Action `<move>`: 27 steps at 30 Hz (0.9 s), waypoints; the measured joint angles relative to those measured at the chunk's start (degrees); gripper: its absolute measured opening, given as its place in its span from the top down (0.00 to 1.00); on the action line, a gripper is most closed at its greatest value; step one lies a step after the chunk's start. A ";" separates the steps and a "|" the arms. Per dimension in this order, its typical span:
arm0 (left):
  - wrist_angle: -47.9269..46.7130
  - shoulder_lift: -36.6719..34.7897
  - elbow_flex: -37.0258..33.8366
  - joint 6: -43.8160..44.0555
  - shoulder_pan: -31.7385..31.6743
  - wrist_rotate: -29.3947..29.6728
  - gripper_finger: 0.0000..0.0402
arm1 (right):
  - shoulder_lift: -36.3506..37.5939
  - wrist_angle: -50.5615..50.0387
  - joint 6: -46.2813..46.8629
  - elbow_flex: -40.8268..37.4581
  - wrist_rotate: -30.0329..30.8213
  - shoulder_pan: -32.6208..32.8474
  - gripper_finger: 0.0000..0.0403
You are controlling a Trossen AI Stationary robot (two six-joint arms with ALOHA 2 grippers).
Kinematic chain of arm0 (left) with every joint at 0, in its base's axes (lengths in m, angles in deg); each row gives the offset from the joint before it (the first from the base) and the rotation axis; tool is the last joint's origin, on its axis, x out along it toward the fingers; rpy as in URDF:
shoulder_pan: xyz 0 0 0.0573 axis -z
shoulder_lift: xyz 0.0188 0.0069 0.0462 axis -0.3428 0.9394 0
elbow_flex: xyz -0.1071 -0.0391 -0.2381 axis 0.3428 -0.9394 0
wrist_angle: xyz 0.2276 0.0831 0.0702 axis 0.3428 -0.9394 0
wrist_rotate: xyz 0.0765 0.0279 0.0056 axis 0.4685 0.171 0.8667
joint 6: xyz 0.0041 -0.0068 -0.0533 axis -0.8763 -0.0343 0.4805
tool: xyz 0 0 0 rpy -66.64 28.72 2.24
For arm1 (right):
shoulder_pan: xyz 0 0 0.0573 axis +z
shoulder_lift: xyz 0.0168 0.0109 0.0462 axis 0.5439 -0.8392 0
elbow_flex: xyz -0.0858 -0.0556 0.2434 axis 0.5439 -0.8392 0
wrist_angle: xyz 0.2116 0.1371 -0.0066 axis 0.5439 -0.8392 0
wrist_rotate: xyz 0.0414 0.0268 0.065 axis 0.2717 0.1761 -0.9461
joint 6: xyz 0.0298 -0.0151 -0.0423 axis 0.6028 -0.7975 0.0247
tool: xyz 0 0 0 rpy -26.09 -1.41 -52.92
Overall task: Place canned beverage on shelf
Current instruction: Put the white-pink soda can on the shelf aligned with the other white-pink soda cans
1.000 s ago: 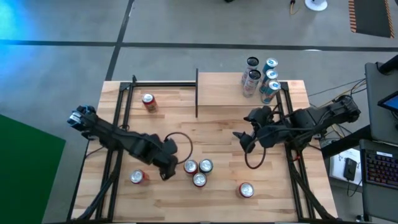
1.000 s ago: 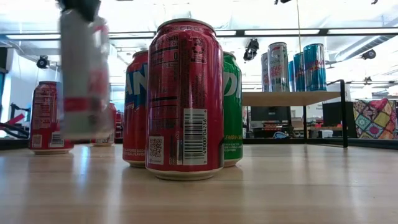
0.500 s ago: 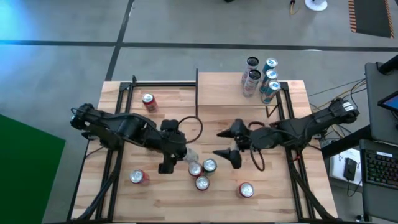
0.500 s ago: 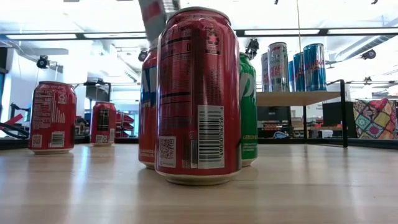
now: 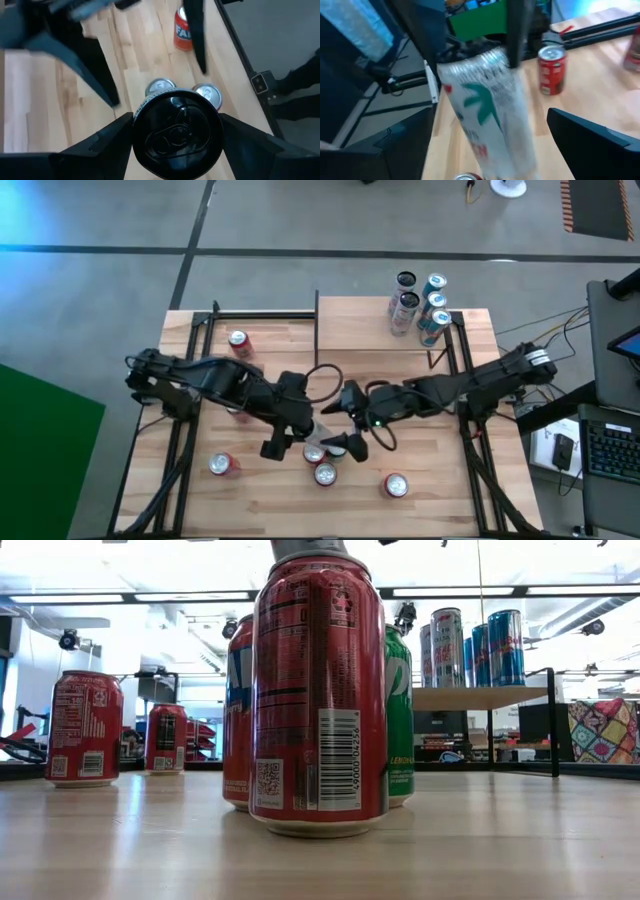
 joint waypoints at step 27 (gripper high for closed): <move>-2.01 2.66 5.18 -0.96 -1.15 -3.06 0.36 | -5.99 -0.07 0.01 5.53 -9.09 -2.45 0.37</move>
